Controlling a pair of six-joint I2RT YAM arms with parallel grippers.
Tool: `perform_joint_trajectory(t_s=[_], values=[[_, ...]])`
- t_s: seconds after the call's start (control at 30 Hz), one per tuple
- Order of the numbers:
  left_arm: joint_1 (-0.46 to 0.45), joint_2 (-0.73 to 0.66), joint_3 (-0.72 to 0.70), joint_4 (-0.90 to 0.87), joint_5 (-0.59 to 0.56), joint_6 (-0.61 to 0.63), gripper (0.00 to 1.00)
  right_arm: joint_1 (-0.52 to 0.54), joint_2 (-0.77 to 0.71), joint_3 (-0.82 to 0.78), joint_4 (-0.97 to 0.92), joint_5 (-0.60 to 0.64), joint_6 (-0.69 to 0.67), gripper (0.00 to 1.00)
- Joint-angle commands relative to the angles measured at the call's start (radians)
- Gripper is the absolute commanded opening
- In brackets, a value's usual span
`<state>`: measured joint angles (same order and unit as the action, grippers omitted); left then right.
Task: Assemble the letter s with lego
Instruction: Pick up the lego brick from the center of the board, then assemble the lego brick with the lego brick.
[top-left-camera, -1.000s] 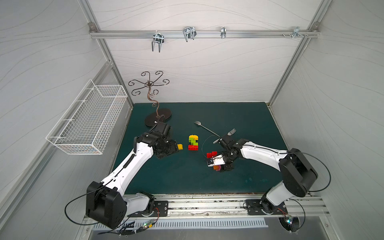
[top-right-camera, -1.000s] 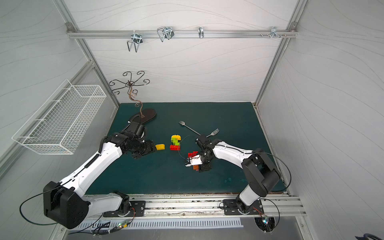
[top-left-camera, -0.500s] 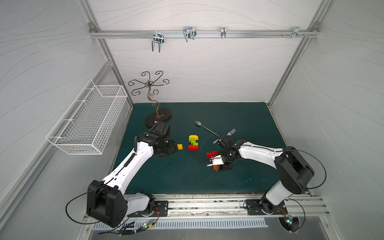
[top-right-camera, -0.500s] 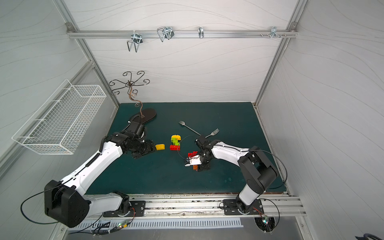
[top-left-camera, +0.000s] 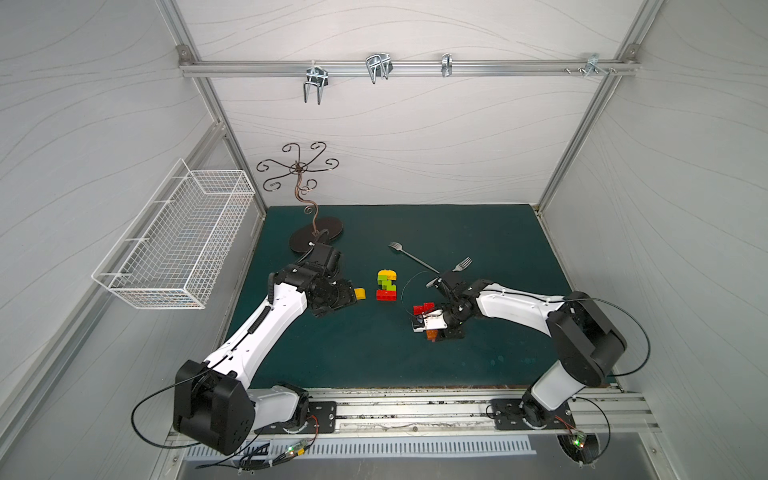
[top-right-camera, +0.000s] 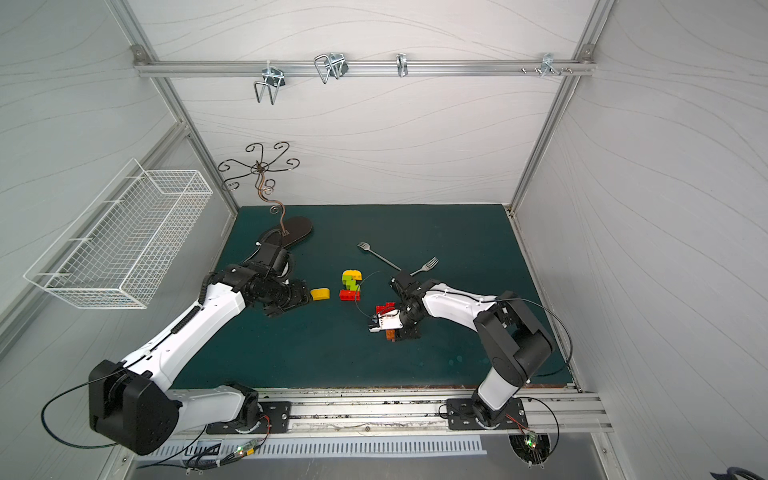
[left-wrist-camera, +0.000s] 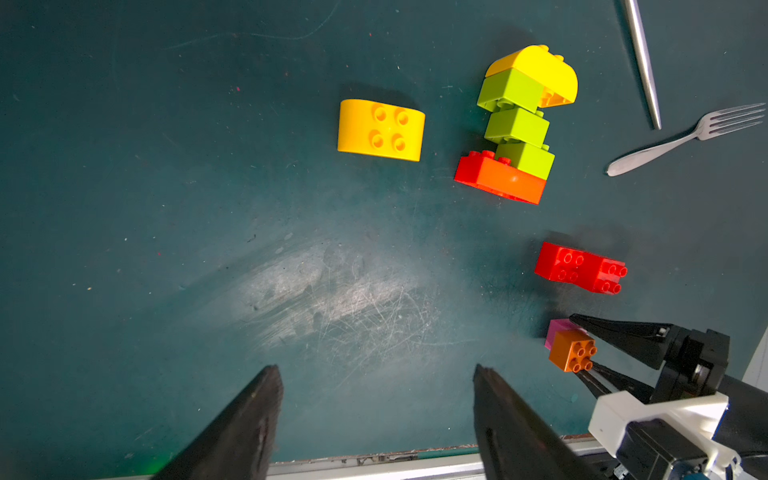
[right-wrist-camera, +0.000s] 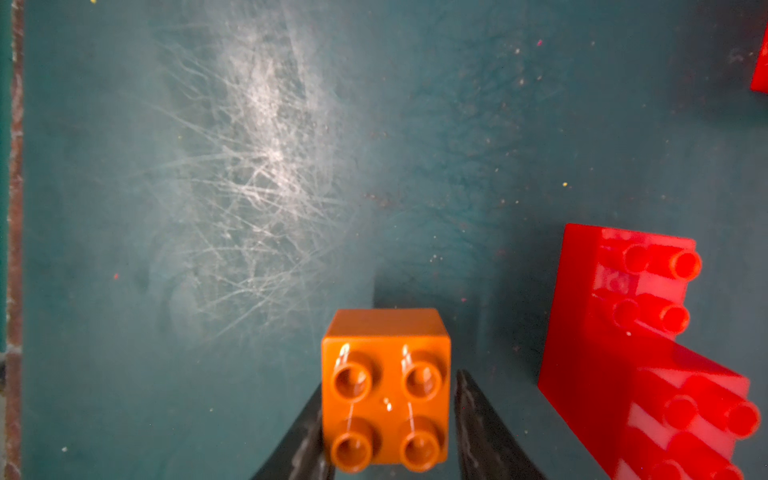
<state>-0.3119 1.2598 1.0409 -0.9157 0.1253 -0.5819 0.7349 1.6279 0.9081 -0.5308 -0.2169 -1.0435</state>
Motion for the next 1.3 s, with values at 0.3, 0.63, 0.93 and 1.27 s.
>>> perform_joint_trajectory(t_s=[0.3, 0.63, 0.93, 1.27], values=[[0.017, 0.012, 0.022, 0.007, 0.003, 0.024, 0.76, -0.009, -0.027, -0.001, -0.009, -0.026, 0.004, 0.33], [0.027, 0.008, 0.033, -0.003, 0.003, 0.03, 0.76, -0.014, -0.114, 0.275, -0.255, -0.097, 0.03, 0.18], [0.042, 0.003, 0.03, -0.003, 0.006, 0.027, 0.76, -0.038, 0.105, 0.501, -0.329, -0.059, 0.057, 0.11], [0.053, 0.004, 0.018, -0.007, 0.005, 0.033, 0.76, -0.068, 0.166, 0.452, -0.256, -0.098, 0.112, 0.07]])
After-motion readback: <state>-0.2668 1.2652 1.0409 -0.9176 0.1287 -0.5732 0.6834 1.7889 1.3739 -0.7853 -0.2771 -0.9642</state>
